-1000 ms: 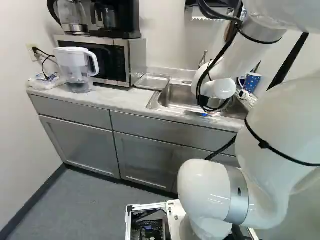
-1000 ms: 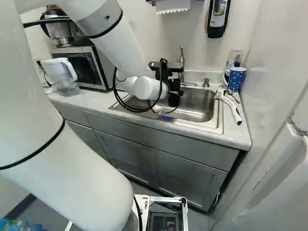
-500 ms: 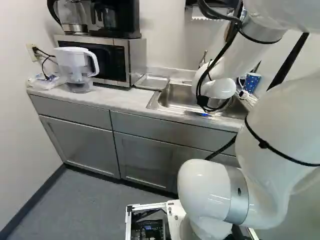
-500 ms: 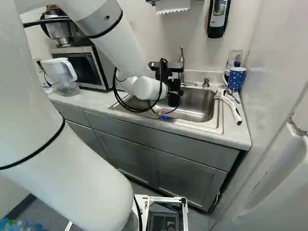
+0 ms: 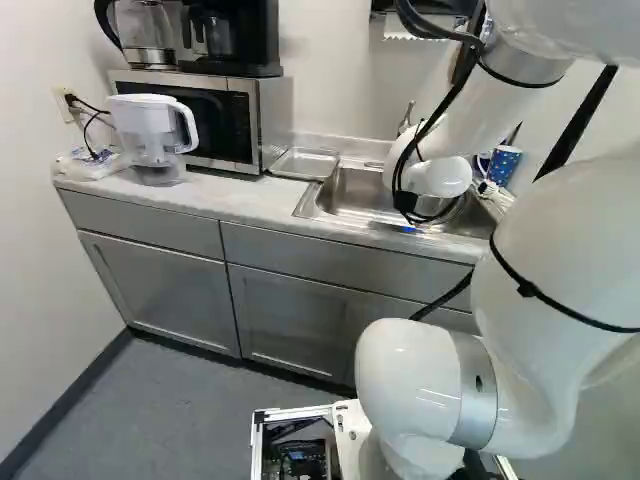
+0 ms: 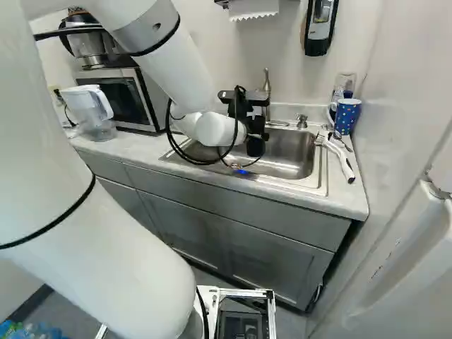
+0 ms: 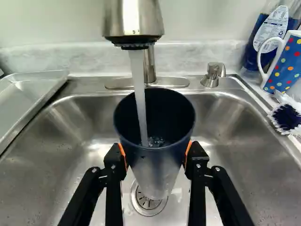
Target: Rinse the cup and place it in the tray
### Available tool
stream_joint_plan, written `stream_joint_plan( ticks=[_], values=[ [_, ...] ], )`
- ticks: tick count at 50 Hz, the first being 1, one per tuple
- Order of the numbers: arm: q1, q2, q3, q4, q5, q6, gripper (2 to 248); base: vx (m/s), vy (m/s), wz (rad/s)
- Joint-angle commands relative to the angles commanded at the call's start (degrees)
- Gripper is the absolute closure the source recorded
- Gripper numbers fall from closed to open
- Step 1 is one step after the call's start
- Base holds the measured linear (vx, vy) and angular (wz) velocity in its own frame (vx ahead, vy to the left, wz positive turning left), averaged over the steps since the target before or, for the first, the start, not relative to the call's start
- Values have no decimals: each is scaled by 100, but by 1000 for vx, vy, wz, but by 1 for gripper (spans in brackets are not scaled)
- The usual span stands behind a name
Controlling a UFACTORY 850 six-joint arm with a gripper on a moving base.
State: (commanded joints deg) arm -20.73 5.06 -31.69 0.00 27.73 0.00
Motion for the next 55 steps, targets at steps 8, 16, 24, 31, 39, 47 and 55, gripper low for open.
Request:
stream_joint_plan(
  ticks=[8, 16, 24, 31, 39, 47, 55],
  values=[
    [0, 0, 0, 0, 0, 0, 125, 0, 0, 0],
    [0, 0, 0, 0, 0, 0, 125, 0, 0, 0],
    [0, 0, 0, 0, 0, 0, 125, 0, 0, 0],
    [0, 0, 0, 0, 0, 0, 125, 0, 0, 0],
    [0, 0, 0, 0, 0, 0, 125, 0, 0, 0],
    [0, 0, 0, 0, 0, 0, 125, 0, 0, 0],
    [0, 0, 0, 0, 0, 0, 125, 0, 0, 0]
  ],
)
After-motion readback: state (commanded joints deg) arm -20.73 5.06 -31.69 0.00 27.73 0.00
